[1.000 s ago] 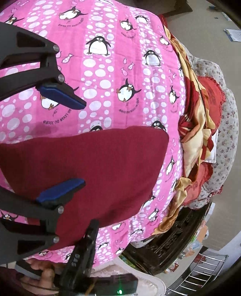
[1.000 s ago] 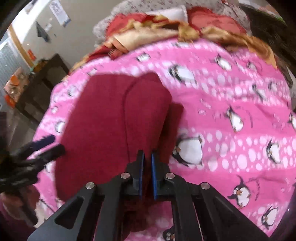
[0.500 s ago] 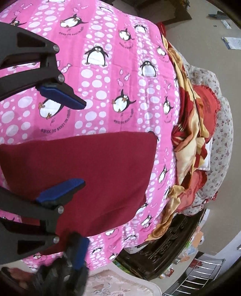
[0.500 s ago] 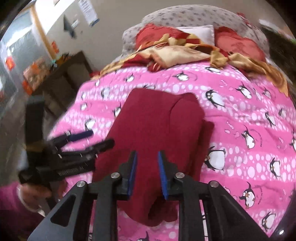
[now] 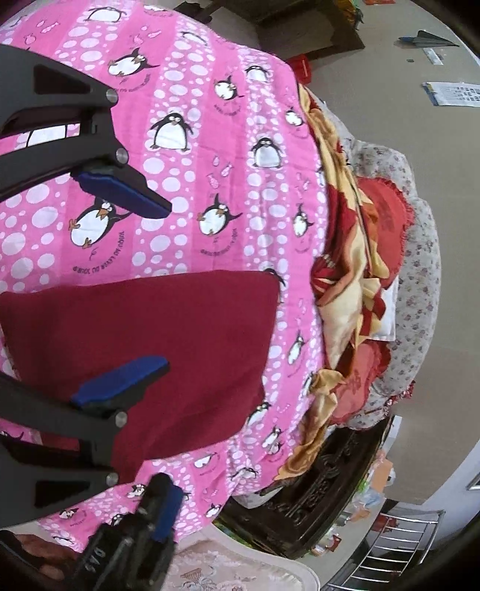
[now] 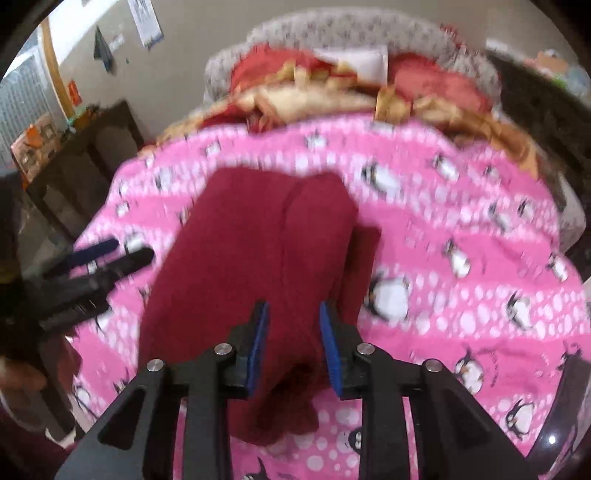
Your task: Fold small clothes
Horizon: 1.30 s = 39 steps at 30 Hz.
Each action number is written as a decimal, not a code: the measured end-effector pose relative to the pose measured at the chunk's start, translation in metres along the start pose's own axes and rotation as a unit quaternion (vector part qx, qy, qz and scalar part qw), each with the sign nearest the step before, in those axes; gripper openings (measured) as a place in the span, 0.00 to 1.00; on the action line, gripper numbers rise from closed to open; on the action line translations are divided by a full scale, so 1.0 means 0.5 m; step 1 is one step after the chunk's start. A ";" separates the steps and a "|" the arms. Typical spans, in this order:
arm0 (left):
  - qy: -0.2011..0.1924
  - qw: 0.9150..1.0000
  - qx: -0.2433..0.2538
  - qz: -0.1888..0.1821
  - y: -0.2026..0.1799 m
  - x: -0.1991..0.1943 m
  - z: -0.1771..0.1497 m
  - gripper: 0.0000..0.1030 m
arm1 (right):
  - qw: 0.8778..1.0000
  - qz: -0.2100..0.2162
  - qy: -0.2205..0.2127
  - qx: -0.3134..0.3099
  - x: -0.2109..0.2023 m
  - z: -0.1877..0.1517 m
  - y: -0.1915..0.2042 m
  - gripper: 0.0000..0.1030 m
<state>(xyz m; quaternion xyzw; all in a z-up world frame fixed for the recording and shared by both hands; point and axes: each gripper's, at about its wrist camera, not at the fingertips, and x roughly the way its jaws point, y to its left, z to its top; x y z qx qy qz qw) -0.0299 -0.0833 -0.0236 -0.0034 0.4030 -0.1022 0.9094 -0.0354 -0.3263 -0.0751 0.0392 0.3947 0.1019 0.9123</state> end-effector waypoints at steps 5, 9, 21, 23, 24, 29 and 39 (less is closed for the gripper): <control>-0.024 1.000 -0.001 0.002 -0.004 -0.028 0.011 0.79 | 0.999 -0.018 -0.035 -0.004 -0.024 0.024 0.023 0.43; -0.032 0.999 0.000 0.002 -0.005 -0.040 0.012 0.79 | 0.999 -0.029 -0.037 -0.003 -0.020 0.028 0.029 0.48; -0.026 1.000 -0.004 0.004 0.003 -0.031 0.005 0.79 | 0.999 -0.044 -0.019 0.004 0.004 0.020 0.026 0.51; -0.024 1.000 -0.005 0.004 0.004 -0.027 0.003 0.79 | 0.999 -0.045 -0.017 0.003 0.009 0.019 0.026 0.51; -0.022 1.000 -0.006 0.004 0.005 -0.026 0.003 0.79 | 0.999 -0.043 -0.015 0.004 0.011 0.018 0.025 0.51; -0.018 1.000 -0.005 0.004 0.003 -0.020 0.001 0.79 | 0.999 -0.044 -0.010 0.002 0.016 0.018 0.024 0.51; -0.014 1.000 0.000 0.005 -0.005 -0.011 0.001 0.79 | 0.999 -0.046 -0.003 0.006 0.026 0.016 0.016 0.51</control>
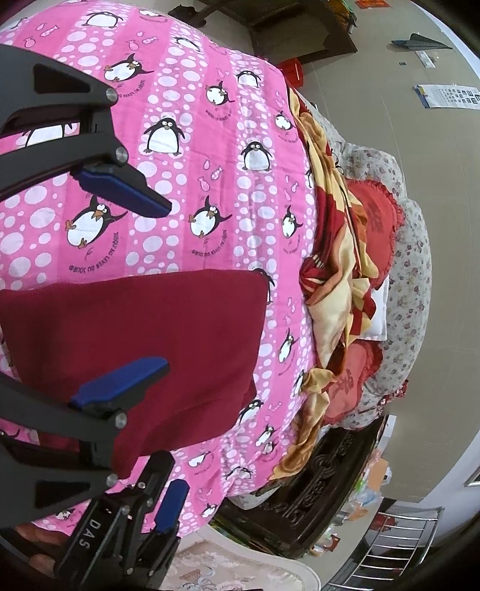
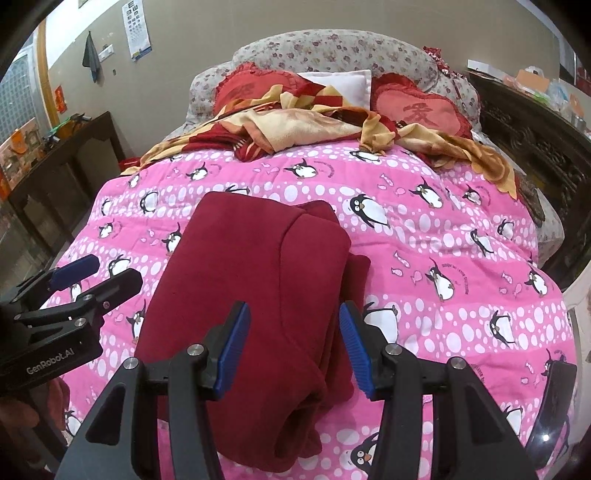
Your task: Fold small clothes
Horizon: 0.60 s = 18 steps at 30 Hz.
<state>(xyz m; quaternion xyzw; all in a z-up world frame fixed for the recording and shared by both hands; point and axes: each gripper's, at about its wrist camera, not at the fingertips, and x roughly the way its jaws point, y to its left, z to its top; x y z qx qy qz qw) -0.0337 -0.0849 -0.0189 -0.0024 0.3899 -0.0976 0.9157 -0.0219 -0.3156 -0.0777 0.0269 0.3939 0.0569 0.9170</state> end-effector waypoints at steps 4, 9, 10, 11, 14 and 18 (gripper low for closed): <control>0.005 1.000 0.001 0.000 0.001 0.008 0.000 0.79 | 1.000 -0.002 0.003 0.003 0.005 0.001 -0.005 0.51; 0.005 1.000 0.003 -0.001 0.001 0.012 0.000 0.79 | 1.000 -0.002 0.006 0.003 0.009 0.003 -0.004 0.51; 0.005 1.000 0.005 -0.001 0.001 0.013 0.000 0.79 | 1.000 -0.002 0.005 0.001 0.010 0.003 -0.004 0.51; 0.006 1.000 0.005 -0.001 0.001 0.014 0.000 0.79 | 1.000 -0.002 0.004 0.000 0.011 0.004 -0.004 0.51; 0.006 1.000 0.004 -0.001 0.002 0.016 -0.001 0.79 | 1.000 0.000 0.007 0.003 0.012 0.004 -0.004 0.51; 0.007 1.000 0.004 -0.001 0.002 0.018 0.000 0.79 | 1.000 0.001 0.011 0.005 0.016 0.007 -0.005 0.51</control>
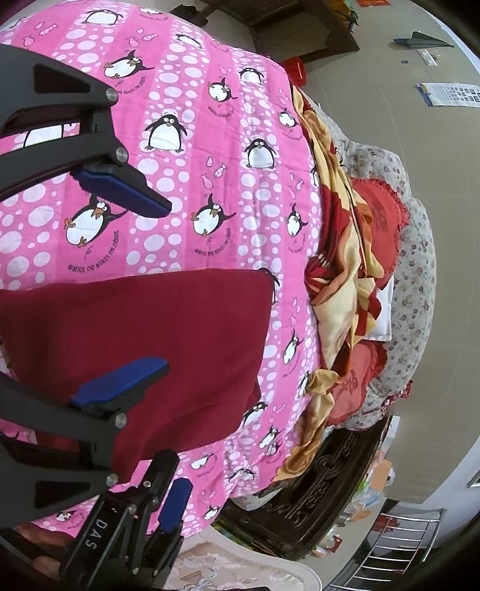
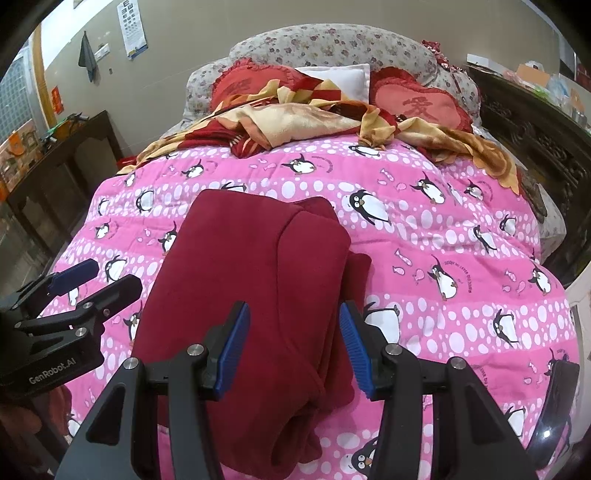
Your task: Fold small clothes
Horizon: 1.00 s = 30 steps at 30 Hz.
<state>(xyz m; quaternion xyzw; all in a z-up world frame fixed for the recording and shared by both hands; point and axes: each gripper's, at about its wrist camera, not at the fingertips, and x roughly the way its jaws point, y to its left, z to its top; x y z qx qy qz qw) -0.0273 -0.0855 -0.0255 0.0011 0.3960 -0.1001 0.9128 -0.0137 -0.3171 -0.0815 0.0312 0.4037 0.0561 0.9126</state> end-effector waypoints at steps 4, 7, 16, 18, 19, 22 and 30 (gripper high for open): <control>0.002 1.000 0.001 0.000 0.001 0.003 -0.001 0.79 | 1.000 0.001 0.002 0.001 0.004 0.000 -0.002 0.51; 0.005 1.000 0.002 0.000 0.004 0.008 -0.003 0.79 | 1.000 0.001 0.005 0.003 0.008 -0.001 -0.004 0.51; 0.006 1.000 0.002 0.000 0.008 0.014 -0.003 0.79 | 1.000 0.002 0.011 0.004 0.019 -0.001 -0.004 0.51; 0.007 1.000 0.001 -0.001 0.009 0.016 -0.003 0.79 | 1.000 0.002 0.012 0.003 0.021 -0.002 -0.004 0.51; 0.008 1.000 0.001 -0.001 0.010 0.018 -0.004 0.79 | 1.000 0.003 0.012 0.004 0.021 -0.001 -0.004 0.51; 0.011 1.000 0.000 0.000 0.011 0.024 -0.007 0.79 | 1.000 0.003 0.012 0.004 0.022 -0.002 -0.004 0.51; 0.012 1.000 0.000 0.000 0.009 0.026 -0.007 0.79 | 1.000 0.004 0.014 0.004 0.024 -0.002 -0.002 0.51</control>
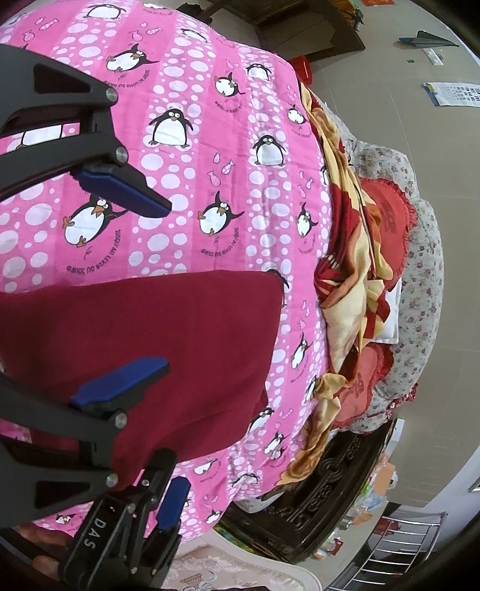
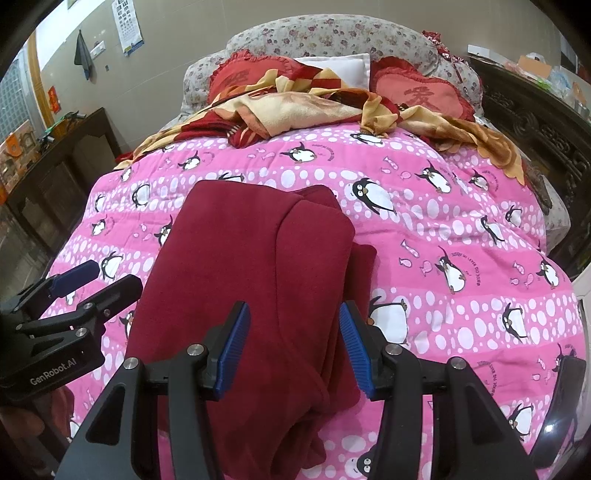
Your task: Fold small clothes
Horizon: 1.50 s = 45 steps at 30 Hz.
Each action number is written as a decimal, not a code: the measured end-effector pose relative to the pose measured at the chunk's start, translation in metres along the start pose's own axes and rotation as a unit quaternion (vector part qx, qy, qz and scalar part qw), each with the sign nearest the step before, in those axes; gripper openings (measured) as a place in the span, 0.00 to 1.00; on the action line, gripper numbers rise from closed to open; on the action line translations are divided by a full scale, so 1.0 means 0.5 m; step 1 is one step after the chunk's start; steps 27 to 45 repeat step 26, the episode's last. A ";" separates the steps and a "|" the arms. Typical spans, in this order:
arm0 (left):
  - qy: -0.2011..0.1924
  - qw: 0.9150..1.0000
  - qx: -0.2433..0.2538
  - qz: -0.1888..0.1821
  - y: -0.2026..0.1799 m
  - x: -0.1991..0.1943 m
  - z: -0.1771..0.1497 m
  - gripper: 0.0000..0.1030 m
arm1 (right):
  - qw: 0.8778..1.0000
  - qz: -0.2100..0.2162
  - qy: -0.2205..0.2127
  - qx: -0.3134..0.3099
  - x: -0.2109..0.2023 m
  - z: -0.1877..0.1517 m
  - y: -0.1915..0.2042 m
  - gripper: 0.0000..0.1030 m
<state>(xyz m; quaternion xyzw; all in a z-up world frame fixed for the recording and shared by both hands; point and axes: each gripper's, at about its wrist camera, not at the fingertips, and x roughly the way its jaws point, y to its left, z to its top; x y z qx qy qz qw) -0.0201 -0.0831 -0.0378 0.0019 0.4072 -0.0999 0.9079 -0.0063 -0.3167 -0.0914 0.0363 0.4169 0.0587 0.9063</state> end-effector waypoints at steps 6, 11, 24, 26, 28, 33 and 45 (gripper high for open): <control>0.002 1.000 -0.001 0.001 -0.001 0.004 -0.003 0.79 | 1.000 0.000 0.006 -0.002 0.011 -0.003 0.001 0.51; 0.004 1.000 -0.007 0.001 0.001 0.008 -0.004 0.79 | 1.000 -0.001 0.009 -0.002 0.015 -0.003 0.002 0.51; -0.005 1.000 -0.006 -0.008 0.004 0.010 -0.003 0.79 | 1.000 0.002 0.016 0.001 0.024 -0.006 -0.004 0.51; -0.002 1.000 -0.012 -0.008 0.014 0.013 -0.002 0.79 | 1.000 0.004 0.017 0.004 0.026 -0.008 -0.008 0.51; -0.002 1.000 -0.012 -0.008 0.014 0.013 -0.002 0.79 | 1.000 0.004 0.017 0.004 0.026 -0.008 -0.008 0.51; -0.002 1.000 -0.012 -0.008 0.014 0.013 -0.002 0.79 | 1.000 0.004 0.017 0.004 0.026 -0.008 -0.008 0.51; -0.002 1.000 -0.012 -0.008 0.014 0.013 -0.002 0.79 | 1.000 0.004 0.017 0.004 0.026 -0.008 -0.008 0.51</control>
